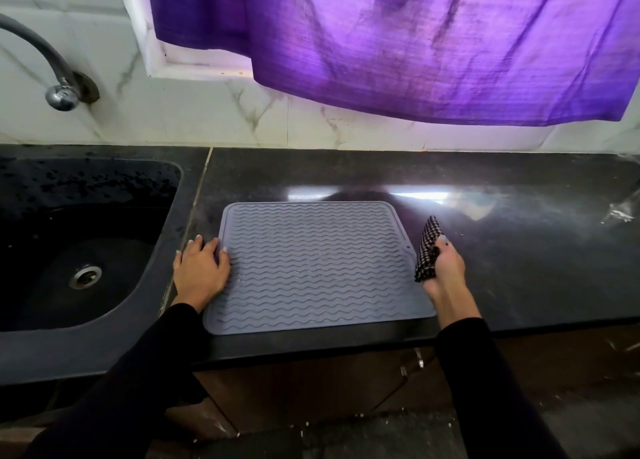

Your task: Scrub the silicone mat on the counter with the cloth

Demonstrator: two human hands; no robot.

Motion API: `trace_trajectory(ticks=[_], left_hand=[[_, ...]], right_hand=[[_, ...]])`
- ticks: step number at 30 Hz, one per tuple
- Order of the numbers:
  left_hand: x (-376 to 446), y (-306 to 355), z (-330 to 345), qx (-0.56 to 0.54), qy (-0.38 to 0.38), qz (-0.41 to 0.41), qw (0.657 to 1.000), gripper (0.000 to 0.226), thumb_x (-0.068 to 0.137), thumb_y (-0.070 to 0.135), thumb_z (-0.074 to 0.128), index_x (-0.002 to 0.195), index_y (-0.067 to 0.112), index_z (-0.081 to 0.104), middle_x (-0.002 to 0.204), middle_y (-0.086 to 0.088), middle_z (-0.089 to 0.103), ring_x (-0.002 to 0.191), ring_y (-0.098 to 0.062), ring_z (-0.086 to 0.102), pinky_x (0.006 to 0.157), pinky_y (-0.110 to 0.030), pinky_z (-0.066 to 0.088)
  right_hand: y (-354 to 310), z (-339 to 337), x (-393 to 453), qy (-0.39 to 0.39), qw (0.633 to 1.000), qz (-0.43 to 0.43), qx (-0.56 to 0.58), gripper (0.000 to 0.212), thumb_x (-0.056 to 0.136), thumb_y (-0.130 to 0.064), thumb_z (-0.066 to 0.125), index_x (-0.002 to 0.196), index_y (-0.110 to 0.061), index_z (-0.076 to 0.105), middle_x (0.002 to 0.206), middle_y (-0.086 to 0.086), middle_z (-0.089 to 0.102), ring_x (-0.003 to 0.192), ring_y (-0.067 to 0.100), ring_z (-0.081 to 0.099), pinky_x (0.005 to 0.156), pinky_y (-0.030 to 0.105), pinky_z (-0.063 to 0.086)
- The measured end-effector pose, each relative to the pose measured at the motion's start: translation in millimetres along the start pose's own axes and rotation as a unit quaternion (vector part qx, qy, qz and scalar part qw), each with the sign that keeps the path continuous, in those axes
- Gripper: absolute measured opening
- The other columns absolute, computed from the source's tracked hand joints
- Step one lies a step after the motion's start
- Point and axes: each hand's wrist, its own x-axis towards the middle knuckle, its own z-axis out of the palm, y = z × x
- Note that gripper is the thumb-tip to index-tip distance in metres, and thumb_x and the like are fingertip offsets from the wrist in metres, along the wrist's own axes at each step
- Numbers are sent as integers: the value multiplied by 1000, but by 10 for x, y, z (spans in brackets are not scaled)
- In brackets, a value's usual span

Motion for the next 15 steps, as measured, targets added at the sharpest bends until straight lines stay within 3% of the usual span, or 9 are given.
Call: trace_trajectory(ticks=[2,3,4,6,8,9,11,13,15], left_hand=[[132,47,-40,8,41,-9,999,45,89,35,36,107,8,66,115,-23,61,112,-40,51,108,-53,22],[202,66,-54,5,47,-13,999,41,90,32,38,104,7,66,109,-24,62,107,-41,54,107,-54,24],[283,75,-42,0,43,-11,999,39,90,30,40,107,5,65,111,-25,62,108,-42,53,107,-55,25],[434,78,-4,-6,20,10,1000,51,86,33,35,120,2,58,127,-28,53,121,-44,44,106,-56,26],[572,72,37,2,-11,37,999,64,82,38,28,131,2,49,139,-29,40,132,-44,32,107,-56,23],[639,75,52,11,-26,46,999,67,81,40,27,134,3,45,143,-29,34,135,-43,27,109,-55,21],[747,74,92,19,-50,57,997,70,81,42,23,139,7,38,147,-28,27,138,-42,22,111,-53,16],[786,53,141,25,-64,49,996,71,82,45,19,143,13,33,149,-24,24,140,-38,19,113,-50,12],[774,20,187,24,-65,38,997,69,83,47,16,144,17,31,150,-21,26,140,-35,20,114,-48,12]], right_hand=[[69,110,-76,23,975,-100,-198,34,98,-18,43,130,-16,53,130,7,56,106,20,59,97,34,45],[155,138,-127,-2,939,-148,-309,34,97,-20,44,130,-19,53,134,5,53,117,21,53,100,30,39],[275,147,-161,-58,892,-184,-410,36,97,-23,44,133,-20,50,139,3,48,126,21,46,102,28,33],[562,106,-162,-149,744,-234,-608,44,97,-33,40,140,-20,41,150,5,34,138,22,30,111,32,24],[766,68,-189,-130,620,-296,-715,56,93,-41,31,142,-16,36,152,8,30,141,23,25,115,36,19],[808,70,-193,-108,608,-316,-720,58,90,-40,31,140,-14,39,149,10,34,139,24,30,114,37,21],[826,81,-175,-82,642,-350,-677,52,84,-30,40,131,-12,52,139,11,49,130,26,44,109,38,30],[758,100,-141,-58,694,-352,-625,42,84,-21,45,122,-14,61,126,9,61,117,27,56,100,37,41],[630,145,-54,-22,785,-288,-548,30,90,-19,51,116,-15,65,112,9,68,103,28,61,85,33,45]])
